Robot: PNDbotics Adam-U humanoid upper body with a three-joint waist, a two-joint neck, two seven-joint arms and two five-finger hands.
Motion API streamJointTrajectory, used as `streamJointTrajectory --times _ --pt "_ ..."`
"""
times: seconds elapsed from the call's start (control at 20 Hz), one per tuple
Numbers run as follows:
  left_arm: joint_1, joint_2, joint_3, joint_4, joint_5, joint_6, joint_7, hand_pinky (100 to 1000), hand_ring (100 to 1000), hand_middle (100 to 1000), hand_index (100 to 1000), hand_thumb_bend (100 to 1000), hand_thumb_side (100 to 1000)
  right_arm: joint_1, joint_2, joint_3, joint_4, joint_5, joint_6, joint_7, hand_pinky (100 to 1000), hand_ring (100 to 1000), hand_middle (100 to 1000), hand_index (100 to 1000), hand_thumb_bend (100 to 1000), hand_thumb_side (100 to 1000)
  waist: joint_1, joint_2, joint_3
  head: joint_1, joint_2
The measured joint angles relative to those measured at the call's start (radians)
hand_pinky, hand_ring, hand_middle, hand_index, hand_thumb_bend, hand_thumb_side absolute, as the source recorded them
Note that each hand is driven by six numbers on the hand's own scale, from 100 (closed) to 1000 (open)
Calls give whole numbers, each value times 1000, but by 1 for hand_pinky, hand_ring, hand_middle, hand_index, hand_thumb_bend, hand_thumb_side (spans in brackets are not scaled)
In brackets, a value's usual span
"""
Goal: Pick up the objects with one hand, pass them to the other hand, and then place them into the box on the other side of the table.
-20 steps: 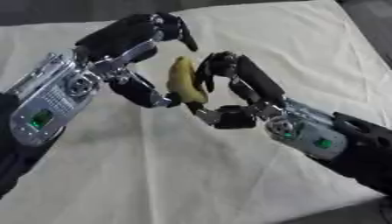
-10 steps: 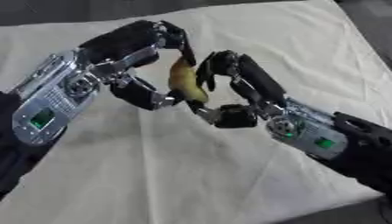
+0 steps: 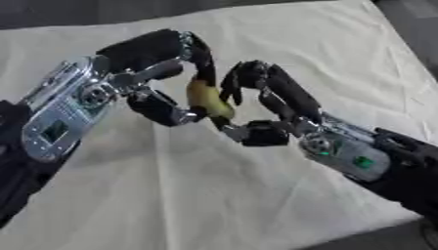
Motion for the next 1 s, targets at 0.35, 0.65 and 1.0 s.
streamJointTrajectory --times 0.35,0.65,1.0 --pt "0 -18 8 6 -69 -18 48 684 548 355 420 546 100 8 0 1 0 2 -15 -21 566 633 337 454 202 100 2 0 -4 4 0" --pt "0 -26 13 15 -87 -28 89 671 530 352 422 624 100 16 0 1 0 14 -21 -41 587 646 361 481 202 100 2 0 -5 11 3" --pt "0 -27 16 25 -93 -34 95 670 565 415 483 650 100 25 0 2 0 28 -19 -51 602 655 402 521 231 100 2 0 -5 17 3"
